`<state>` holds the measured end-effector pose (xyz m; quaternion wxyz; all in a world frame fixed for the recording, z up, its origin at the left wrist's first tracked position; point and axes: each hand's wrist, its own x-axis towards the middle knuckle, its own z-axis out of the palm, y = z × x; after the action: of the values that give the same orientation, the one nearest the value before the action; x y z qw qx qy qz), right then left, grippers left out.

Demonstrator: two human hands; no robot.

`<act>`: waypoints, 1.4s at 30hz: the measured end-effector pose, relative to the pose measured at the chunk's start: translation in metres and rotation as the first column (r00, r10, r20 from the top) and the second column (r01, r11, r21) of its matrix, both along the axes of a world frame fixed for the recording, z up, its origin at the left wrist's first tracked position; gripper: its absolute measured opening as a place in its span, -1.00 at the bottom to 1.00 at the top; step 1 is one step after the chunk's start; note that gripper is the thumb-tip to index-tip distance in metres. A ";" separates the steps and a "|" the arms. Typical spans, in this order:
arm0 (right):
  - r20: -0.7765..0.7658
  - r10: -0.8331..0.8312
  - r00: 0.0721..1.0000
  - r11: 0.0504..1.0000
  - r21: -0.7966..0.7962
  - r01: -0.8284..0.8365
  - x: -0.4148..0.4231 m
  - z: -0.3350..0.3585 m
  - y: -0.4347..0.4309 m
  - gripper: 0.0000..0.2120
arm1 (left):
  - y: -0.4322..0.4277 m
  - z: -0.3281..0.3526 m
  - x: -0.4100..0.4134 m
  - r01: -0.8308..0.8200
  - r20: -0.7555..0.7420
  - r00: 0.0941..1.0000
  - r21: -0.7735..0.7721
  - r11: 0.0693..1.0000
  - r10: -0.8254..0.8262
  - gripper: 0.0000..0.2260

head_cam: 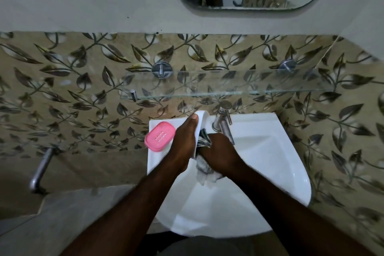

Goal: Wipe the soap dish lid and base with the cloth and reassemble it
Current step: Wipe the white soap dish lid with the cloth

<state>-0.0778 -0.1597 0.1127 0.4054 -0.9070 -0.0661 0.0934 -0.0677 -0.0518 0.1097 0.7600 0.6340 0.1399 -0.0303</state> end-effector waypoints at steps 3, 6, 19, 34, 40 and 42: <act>-0.196 -0.001 0.981 0.946 0.316 0.065 -0.003 0.013 0.002 -0.82 | 0.008 0.014 0.009 -0.007 0.108 0.994 0.018 1.000 0.005 -0.55; -0.340 -0.086 0.937 0.713 0.635 0.296 0.008 0.033 0.006 -0.88 | 0.011 0.023 0.013 0.116 0.146 0.984 -0.059 0.991 -0.106 -0.57; 0.395 0.287 0.873 0.958 -0.140 -0.251 -0.004 0.011 -0.003 -0.78 | 0.023 0.024 0.015 0.145 0.119 0.983 -0.015 0.989 -0.142 -0.73; -0.235 -0.092 0.968 0.606 0.758 0.242 -0.040 0.029 0.016 -0.71 | 0.036 0.009 0.001 0.084 0.065 0.994 -0.003 0.996 -0.084 -0.53; -0.256 -0.015 0.967 0.469 0.852 0.233 -0.039 0.021 0.004 -0.58 | 0.053 0.014 0.004 0.156 0.118 0.983 -0.139 0.978 -0.140 -0.72; -0.254 0.054 0.966 0.355 0.909 0.219 -0.038 0.021 -0.003 -0.53 | 0.061 0.011 0.007 0.274 0.141 0.960 -0.283 0.919 -0.242 -0.81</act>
<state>-0.1157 -0.1629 0.1337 0.8558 -0.5012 -0.0119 0.1277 -0.0611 0.0087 0.1208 0.8429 0.5248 0.0095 -0.1184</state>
